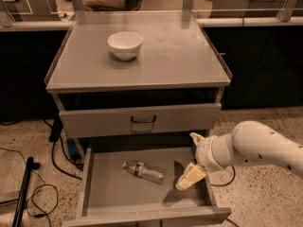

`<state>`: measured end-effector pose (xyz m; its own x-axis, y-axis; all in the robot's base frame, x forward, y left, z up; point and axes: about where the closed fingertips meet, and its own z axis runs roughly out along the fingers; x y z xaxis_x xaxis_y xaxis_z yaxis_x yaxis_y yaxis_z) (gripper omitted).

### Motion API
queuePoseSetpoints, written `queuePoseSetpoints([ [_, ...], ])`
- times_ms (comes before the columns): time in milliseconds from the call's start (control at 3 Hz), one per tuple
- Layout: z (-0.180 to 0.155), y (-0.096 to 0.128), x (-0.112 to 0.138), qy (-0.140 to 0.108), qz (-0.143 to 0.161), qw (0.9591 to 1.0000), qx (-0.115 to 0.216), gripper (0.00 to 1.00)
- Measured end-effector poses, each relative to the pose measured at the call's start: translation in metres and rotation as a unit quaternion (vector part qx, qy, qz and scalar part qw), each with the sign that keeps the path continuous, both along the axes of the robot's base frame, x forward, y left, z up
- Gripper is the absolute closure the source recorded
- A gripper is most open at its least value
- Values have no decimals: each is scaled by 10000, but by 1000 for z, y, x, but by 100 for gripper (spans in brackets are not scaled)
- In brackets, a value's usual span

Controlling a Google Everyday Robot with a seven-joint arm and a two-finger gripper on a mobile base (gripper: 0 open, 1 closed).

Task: Pick water bottle from middle drawer and place on counter

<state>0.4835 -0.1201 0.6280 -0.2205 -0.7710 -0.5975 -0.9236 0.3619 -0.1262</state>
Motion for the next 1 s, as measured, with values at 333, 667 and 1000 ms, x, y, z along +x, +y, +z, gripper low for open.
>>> queuePoseSetpoints([
  [333, -43, 8, 16, 30, 262, 9993, 251, 0],
  [667, -43, 8, 16, 30, 262, 9993, 251, 0],
  [1000, -42, 9, 16, -29, 104, 9998, 158, 0],
])
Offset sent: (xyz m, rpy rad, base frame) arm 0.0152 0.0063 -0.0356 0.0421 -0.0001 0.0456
